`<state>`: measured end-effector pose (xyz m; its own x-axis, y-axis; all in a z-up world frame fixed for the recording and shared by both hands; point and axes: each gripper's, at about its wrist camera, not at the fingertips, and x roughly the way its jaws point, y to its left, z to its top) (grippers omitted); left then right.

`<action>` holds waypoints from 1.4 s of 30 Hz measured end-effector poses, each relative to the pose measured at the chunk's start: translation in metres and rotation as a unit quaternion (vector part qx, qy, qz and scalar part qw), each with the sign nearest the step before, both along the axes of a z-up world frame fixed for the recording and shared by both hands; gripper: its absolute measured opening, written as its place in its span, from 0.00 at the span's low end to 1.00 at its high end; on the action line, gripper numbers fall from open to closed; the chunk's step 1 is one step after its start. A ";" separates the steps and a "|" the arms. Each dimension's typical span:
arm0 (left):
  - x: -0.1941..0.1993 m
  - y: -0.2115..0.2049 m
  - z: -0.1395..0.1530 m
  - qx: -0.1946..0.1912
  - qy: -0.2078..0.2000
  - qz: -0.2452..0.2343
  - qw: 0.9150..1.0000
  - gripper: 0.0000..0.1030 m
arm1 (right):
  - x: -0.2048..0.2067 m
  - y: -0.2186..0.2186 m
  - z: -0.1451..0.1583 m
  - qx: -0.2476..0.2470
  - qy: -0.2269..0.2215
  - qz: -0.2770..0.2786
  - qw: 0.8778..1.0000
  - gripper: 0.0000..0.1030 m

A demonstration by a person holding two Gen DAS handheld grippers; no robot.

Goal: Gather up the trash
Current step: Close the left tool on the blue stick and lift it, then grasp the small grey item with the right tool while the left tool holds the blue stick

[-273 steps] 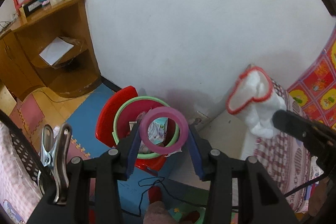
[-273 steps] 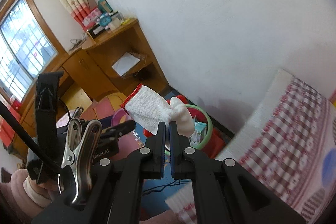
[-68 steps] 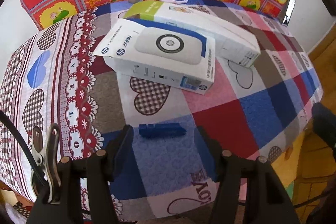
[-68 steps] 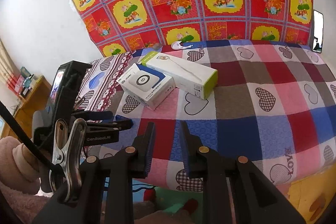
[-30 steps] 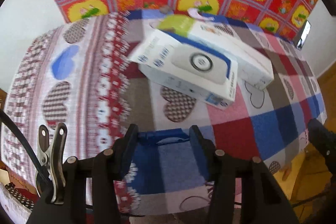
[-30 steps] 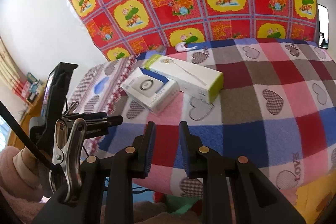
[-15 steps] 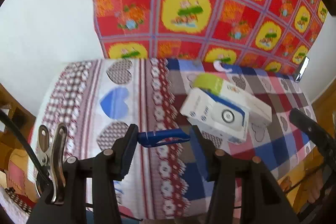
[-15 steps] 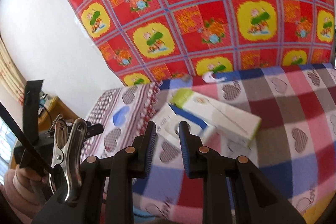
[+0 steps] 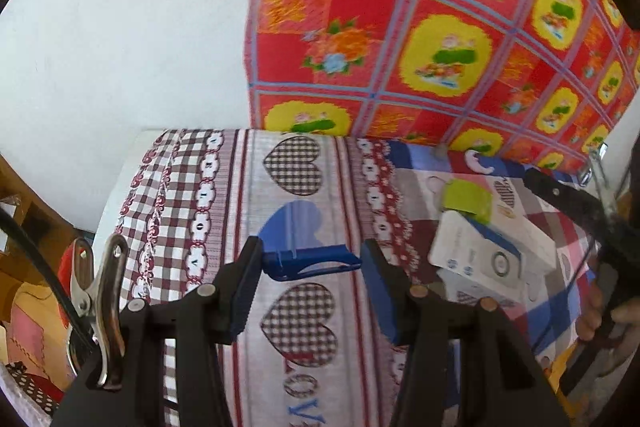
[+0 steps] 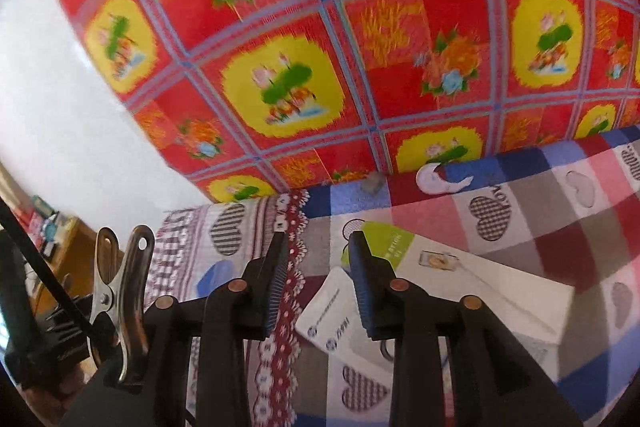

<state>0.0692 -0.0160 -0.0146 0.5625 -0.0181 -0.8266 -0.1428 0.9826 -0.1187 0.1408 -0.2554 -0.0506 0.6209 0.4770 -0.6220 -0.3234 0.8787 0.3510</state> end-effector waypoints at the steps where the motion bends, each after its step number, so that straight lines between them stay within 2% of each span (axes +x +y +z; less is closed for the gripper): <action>1: 0.003 0.006 -0.006 -0.004 0.005 0.000 1.000 0.51 | 0.007 0.005 -0.004 -0.008 0.004 -0.003 1.000 0.31; 6: 0.011 0.031 -0.030 -0.017 0.026 0.008 0.999 0.51 | 0.046 0.028 -0.020 -0.049 0.012 -0.025 0.998 0.31; 14: 0.020 0.058 -0.051 -0.025 0.040 0.017 0.999 0.51 | 0.107 0.047 -0.053 -0.101 0.051 -0.068 0.991 0.34; 20: 0.027 0.066 -0.063 -0.044 0.050 0.012 0.998 0.51 | 0.129 0.062 -0.067 -0.151 0.054 -0.065 0.985 0.34; 26: 0.035 0.072 -0.071 -0.054 0.058 0.009 0.997 0.51 | 0.140 0.060 -0.077 -0.167 0.051 -0.081 0.981 0.34; 32: 0.039 0.081 -0.078 -0.057 0.066 0.009 0.996 0.51 | 0.153 0.056 -0.085 -0.156 0.068 -0.088 0.982 0.34; 37: 0.040 0.086 -0.082 -0.060 0.071 0.009 0.996 0.51 | 0.164 0.055 -0.087 -0.166 0.069 -0.087 0.980 0.34; 39: 0.041 0.087 -0.082 -0.061 0.072 0.010 0.995 0.51 | 0.165 0.072 -0.089 -0.170 0.069 -0.089 0.979 0.31; 42: 0.039 0.087 -0.081 -0.059 0.069 0.008 0.996 0.51 | 0.161 0.076 -0.085 -0.181 0.068 -0.093 0.977 0.17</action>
